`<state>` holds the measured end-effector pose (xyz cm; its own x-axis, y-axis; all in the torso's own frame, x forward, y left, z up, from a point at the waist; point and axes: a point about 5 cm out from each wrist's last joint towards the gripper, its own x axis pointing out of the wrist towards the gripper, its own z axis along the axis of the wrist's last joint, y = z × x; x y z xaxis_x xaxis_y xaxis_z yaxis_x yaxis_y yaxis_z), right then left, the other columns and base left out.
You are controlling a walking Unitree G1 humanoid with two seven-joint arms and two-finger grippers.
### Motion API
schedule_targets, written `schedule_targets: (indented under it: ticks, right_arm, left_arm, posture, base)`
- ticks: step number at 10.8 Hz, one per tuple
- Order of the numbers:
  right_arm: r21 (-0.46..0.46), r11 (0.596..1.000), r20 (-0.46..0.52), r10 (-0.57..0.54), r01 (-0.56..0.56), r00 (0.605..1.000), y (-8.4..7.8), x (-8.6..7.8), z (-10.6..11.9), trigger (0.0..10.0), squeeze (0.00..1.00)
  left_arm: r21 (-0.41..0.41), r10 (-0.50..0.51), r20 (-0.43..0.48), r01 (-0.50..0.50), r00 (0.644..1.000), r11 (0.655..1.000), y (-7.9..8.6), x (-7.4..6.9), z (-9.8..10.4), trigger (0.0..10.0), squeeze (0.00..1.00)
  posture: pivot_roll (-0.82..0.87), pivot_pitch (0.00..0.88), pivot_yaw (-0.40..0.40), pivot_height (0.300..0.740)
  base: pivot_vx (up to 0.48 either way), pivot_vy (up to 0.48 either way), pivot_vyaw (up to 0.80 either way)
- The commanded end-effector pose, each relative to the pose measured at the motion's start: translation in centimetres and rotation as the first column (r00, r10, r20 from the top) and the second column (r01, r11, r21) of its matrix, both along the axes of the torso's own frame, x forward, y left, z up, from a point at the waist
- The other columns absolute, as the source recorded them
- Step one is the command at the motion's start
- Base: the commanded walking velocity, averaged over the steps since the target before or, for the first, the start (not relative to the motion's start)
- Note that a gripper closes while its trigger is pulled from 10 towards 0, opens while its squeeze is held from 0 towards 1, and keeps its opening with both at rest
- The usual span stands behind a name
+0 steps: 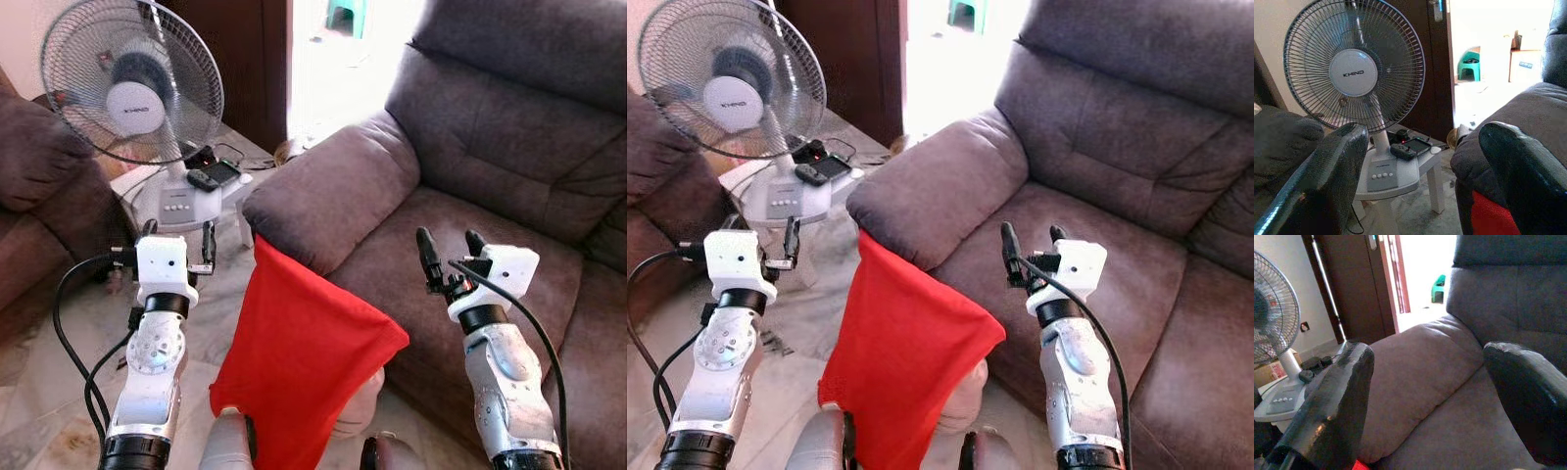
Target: Move the pillow to the sofa from floor
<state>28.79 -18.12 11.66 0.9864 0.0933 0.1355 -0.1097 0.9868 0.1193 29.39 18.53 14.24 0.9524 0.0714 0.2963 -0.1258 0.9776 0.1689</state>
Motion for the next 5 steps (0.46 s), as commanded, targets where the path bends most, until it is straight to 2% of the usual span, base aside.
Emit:
schedule_targets:
  ticks: [1,5]
  right_arm:
    - [-0.001,1.000,-0.003,0.005,-0.005,1.000,-0.07,-0.10,0.05,10.0,0.00]
    - [-0.029,0.999,-0.035,0.024,-0.025,0.999,0.19,-0.03,-0.36,10.0,0.00]
  left_arm:
    - [0.004,0.006,-0.004,-0.006,1.000,1.000,0.10,0.04,0.16,10.0,0.00]
    - [0.004,0.005,-0.005,-0.005,1.000,1.000,-0.03,0.05,0.19,10.0,0.00]
  posture:
    - [0.00,0.088,-0.040,0.621]
    - [0.00,0.090,-0.043,0.621]
  base:
    - [0.000,0.000,0.00]
    - [0.000,0.000,0.00]
